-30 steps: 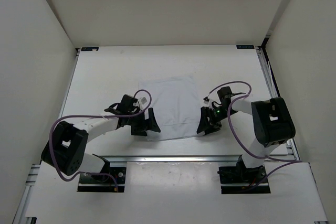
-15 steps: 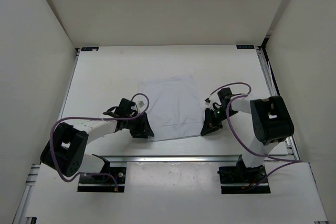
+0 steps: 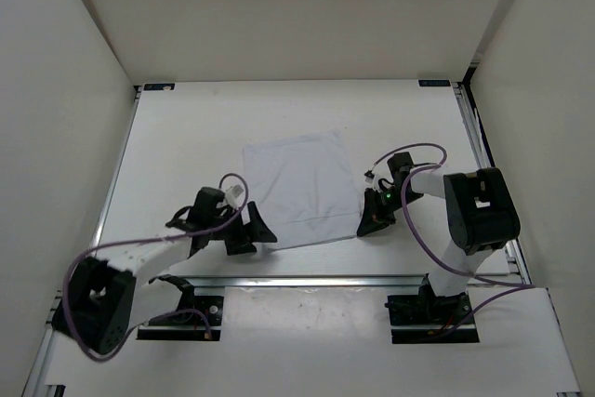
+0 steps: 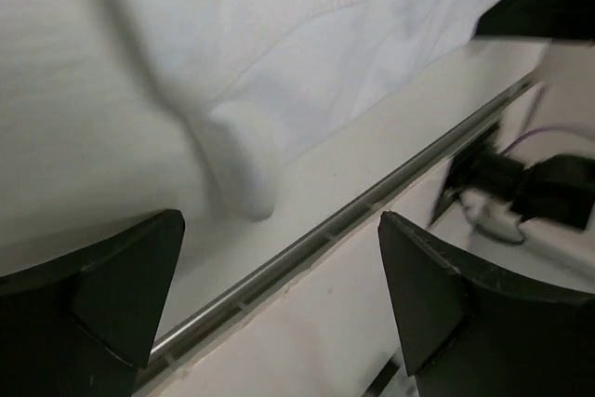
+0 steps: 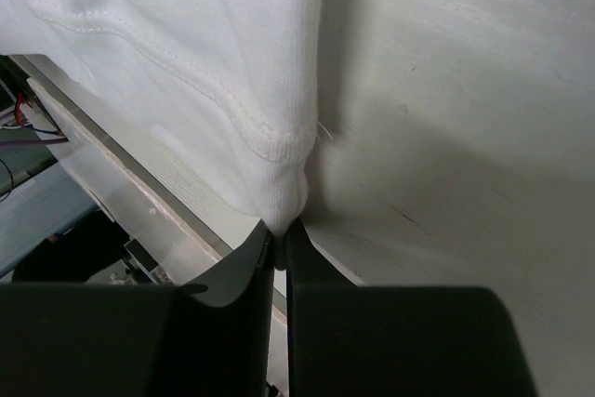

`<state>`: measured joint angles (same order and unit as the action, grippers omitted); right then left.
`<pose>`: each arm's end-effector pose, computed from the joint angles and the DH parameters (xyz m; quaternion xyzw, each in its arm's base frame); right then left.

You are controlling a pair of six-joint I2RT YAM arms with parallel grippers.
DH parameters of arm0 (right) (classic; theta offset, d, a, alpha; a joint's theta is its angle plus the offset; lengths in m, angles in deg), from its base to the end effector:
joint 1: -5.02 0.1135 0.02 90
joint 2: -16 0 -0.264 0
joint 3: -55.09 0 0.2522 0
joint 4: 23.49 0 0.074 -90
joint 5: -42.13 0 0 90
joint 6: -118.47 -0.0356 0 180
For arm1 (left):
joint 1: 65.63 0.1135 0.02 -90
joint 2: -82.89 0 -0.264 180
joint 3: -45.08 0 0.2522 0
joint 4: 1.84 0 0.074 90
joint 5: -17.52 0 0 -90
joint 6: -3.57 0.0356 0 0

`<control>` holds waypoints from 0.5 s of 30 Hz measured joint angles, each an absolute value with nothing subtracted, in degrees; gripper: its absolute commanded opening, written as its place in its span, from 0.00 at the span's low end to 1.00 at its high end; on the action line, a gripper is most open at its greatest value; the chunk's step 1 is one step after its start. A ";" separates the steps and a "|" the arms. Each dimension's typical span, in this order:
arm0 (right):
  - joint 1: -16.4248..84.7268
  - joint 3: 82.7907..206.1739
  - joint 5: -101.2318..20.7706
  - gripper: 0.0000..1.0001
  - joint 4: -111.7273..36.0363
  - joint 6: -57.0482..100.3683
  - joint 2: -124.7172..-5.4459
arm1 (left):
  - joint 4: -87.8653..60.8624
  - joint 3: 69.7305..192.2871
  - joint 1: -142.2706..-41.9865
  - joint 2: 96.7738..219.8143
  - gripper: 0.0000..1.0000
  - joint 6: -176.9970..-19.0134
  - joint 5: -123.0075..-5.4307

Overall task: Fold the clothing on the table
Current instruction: Fold the skirt

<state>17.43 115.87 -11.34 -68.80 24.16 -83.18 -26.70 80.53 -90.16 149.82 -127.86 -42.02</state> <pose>0.2601 0.0789 0.1155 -0.0841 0.9446 0.3172 0.0060 0.1650 -0.0952 0.1376 -0.0605 0.9247 -0.3630 0.0975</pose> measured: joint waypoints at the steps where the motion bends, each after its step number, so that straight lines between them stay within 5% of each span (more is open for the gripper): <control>1: 17.43 115.92 -11.43 0.00 -68.82 24.40 -83.20 | -23.92 76.86 -88.74 145.37 0.99 -130.46 -41.91; 10: 17.52 116.66 -11.49 0.00 -69.48 25.10 -83.66 | -34.89 61.47 -72.87 95.84 0.99 -142.72 -49.13; 15: 18.30 117.21 -11.93 0.01 -70.13 27.09 -83.72 | -41.23 63.88 -69.42 99.97 0.98 -136.05 -53.37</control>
<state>18.30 117.21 -11.93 -70.13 27.09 -83.72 -41.23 63.88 -69.42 99.97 -136.05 -53.37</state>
